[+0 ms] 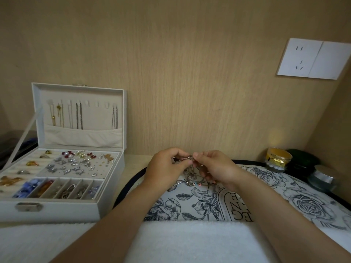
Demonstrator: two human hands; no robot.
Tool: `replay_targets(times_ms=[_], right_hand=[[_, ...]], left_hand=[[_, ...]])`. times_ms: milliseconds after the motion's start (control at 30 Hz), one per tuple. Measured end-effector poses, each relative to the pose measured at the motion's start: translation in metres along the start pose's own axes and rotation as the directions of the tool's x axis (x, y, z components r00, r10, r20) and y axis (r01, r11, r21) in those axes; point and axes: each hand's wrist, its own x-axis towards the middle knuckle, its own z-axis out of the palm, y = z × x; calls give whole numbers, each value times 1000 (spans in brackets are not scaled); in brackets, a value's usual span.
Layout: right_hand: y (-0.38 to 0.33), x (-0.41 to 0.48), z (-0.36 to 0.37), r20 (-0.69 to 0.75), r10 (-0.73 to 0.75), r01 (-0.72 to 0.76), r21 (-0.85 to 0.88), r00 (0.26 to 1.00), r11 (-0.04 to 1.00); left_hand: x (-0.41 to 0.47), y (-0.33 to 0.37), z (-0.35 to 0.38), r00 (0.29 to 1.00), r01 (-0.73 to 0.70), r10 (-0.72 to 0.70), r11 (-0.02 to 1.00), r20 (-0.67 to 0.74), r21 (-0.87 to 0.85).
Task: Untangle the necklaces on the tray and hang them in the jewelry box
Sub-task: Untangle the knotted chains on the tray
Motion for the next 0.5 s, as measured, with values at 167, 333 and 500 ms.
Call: replay_targets(times_ms=[167,333,500], right_hand=[[-3,-2,-2,2,3,-3,-104,1000,995],[-1,1,0,-58,52,-51,22,997,998],[-3,-2,2,-30,-11,8,-119,999,993]], left_hand=[[2,-2,-1,999,-43,44,998,-22,42],[5,-4,-2,989,-118,128,984,-70,136],[5,2,-4,962,-203,216,975,-169,94]])
